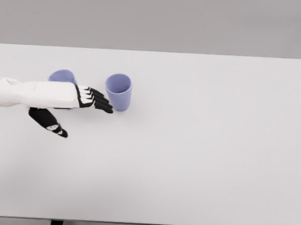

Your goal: Place the right cup on the left cup with left arm

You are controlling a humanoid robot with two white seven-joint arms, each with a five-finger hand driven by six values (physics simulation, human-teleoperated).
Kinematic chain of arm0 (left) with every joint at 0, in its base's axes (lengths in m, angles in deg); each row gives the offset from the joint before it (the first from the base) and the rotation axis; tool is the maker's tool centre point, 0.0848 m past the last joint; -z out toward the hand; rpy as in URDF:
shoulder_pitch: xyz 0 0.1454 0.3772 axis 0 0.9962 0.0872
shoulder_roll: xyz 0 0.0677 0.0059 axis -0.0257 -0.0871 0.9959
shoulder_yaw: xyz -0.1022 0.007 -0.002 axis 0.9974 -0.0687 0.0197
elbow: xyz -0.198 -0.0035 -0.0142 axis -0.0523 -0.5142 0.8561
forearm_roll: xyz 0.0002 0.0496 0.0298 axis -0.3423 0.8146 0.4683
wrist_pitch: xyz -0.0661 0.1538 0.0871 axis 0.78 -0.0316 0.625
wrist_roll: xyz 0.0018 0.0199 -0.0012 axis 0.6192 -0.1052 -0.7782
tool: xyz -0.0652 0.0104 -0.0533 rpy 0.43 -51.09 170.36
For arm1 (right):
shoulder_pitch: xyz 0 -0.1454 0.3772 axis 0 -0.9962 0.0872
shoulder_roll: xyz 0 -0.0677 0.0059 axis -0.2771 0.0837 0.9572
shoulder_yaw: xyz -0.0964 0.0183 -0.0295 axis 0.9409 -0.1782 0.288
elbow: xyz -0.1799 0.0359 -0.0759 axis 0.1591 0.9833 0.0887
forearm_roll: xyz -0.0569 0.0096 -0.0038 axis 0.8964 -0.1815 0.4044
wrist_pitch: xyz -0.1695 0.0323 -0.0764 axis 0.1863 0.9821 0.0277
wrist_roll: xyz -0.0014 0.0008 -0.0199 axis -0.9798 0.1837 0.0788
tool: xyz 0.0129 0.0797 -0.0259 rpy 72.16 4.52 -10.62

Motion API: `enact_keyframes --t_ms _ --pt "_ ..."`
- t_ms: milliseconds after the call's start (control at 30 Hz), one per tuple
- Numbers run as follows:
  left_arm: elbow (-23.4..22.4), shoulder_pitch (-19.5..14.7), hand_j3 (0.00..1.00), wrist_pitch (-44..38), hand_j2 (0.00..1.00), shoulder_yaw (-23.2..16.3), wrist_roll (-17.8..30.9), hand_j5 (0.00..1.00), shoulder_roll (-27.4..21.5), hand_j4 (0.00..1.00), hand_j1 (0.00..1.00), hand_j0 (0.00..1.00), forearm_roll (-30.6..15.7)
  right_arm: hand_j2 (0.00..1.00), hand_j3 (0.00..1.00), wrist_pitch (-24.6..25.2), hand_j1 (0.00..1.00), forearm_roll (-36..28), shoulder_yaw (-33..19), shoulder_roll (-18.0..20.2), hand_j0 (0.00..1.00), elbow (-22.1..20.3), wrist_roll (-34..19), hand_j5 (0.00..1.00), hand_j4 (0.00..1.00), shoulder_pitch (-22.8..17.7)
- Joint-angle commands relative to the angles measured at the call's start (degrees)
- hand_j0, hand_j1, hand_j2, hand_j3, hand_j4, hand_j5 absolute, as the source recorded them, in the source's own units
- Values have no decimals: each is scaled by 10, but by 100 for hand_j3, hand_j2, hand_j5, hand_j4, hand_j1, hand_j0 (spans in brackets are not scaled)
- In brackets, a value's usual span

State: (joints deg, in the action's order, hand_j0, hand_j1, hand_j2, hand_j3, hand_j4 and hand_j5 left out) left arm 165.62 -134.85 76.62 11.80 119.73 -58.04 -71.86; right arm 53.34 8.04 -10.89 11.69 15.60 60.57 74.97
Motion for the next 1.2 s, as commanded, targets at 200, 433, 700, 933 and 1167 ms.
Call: enact_keyframes --t_ms 200,433,700,933,1167 --pt "-84 -77 100 -2 100 -20 0 100 84 100 100 100 -4 100 100 0 100 0 -1 0 100 3 0 100 100 -1" --pt "-266 -119 100 -2 100 -53 0 100 213 100 100 100 45 100 100 0 100 0 -1 0 100 3 0 100 100 -1" --pt "-383 -127 100 -2 100 -56 0 100 264 100 100 100 92 100 100 0 100 0 -1 0 100 3 0 100 100 -1" --pt "-414 -125 100 -2 100 -56 0 100 297 100 100 100 117 100 100 0 100 0 -1 0 100 3 0 100 100 -1" --pt "-409 -119 100 -2 100 -53 0 100 295 100 100 100 117 100 100 0 100 0 -1 0 100 3 0 100 100 -1"
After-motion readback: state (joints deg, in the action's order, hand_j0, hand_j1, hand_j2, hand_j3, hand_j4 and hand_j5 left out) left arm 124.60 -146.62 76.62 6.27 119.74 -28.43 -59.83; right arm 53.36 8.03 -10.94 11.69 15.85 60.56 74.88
